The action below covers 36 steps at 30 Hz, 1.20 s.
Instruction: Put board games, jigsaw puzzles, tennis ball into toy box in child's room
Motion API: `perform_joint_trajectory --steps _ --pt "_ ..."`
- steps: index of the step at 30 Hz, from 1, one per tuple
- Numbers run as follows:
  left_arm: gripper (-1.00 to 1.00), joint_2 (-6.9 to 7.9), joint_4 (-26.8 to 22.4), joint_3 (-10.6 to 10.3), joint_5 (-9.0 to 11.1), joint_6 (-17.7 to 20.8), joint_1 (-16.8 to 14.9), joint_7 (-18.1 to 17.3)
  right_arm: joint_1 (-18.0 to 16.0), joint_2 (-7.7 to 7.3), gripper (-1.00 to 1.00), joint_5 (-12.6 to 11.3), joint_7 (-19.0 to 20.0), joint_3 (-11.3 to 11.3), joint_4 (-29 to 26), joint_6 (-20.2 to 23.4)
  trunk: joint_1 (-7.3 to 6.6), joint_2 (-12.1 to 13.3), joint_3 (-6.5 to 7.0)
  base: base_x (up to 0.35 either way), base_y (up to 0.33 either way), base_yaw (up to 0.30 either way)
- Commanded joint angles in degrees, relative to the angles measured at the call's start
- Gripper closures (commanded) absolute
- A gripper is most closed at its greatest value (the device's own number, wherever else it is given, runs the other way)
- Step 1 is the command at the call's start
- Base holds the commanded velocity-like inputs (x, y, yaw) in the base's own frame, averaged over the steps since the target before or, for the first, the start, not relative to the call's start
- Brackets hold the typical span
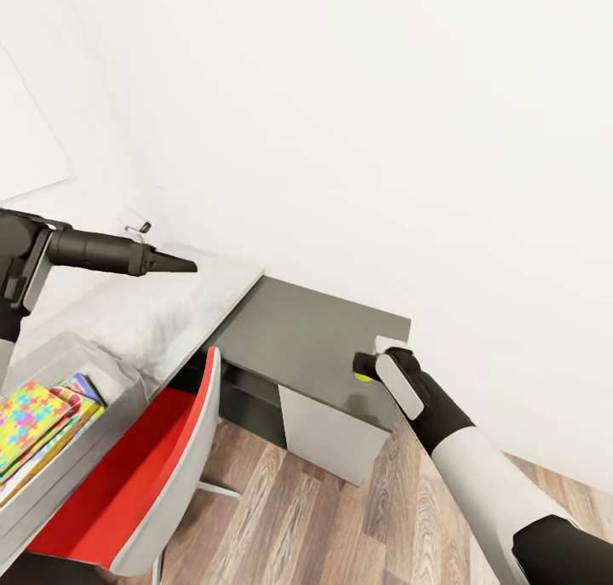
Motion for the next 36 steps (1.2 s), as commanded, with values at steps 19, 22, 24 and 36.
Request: perform_joint_trajectory --steps 19,22,24,36 --pt "-1.0 23.93 25.1 4.1 20.4 -5.2 11.7 -0.1 21.0 -3.49 1.0 -4.6 5.6 -5.4 -39.9 8.6 0.04 -0.1 1.68 0.0 0.0 0.0" --pt "-1.0 24.95 26.1 4.1 20.9 -5.6 11.7 -0.1 23.5 -3.49 1.0 -4.7 12.6 -7.1 -40.6 8.1 0.04 -0.1 1.96 0.0 0.0 0.0" --pt "-1.0 25.4 27.3 4.1 21.0 -5.8 11.7 -0.1 25.3 -3.49 1.0 -4.8 18.6 -9.0 -40.7 7.4 0.04 -0.1 2.15 0.0 0.0 0.0" --pt "-1.0 25.38 30.6 4.0 21.2 -8.0 11.7 -0.1 36.5 -3.49 1.0 -4.2 55.8 -24.3 -40.8 4.3 0.04 -0.1 3.28 0.0 0.0 0.0"
